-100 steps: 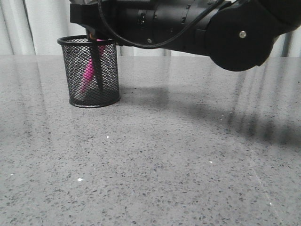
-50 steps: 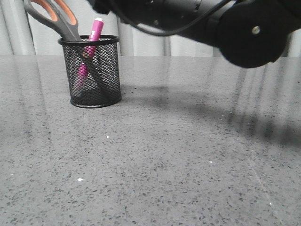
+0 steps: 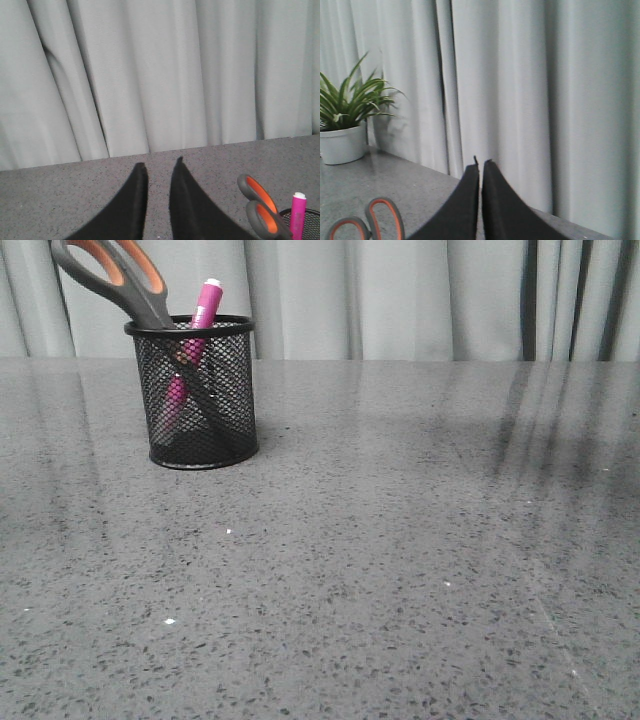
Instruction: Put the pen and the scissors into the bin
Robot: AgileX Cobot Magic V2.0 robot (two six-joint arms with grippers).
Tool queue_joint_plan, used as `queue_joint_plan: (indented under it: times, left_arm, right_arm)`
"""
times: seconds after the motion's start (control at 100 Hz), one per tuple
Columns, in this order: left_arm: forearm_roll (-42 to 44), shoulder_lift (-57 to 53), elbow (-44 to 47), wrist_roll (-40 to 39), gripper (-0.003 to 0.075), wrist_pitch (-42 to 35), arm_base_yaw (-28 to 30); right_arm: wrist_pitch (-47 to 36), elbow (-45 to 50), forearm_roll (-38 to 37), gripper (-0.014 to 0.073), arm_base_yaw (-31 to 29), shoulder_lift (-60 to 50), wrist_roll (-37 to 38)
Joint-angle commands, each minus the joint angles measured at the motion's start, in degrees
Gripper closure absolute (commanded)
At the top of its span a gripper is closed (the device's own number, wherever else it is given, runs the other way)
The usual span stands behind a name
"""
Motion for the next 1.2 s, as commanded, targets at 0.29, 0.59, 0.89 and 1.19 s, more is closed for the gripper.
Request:
queue_joint_plan:
  times: [0.29,0.59,0.89,1.19]
  left_arm:
    - [-0.1,-11.2,9.3,-0.6,0.0742,-8.3,0.2]
    - [-0.8,-30.5,26.1,-0.6,0.0742,-9.6,0.2]
    - [-1.8,-41.0,33.8,-0.6,0.0742,-10.5,0.2]
    - [-2.8,-41.0,33.8,-0.6,0.0742,-10.5,0.2]
  right_arm:
    - [7.1,14.5,2.2,0.0661,-12.3,-25.3,-3.6]
    - [5.5,37.0,2.8,0.0662,-22.3,-46.6,-3.6]
    - [12.1,49.0,10.8,0.0662,-22.9,-62.9,-3.6]
    - [13.2,49.0,10.8,0.0662,-22.9,-64.5,-3.6]
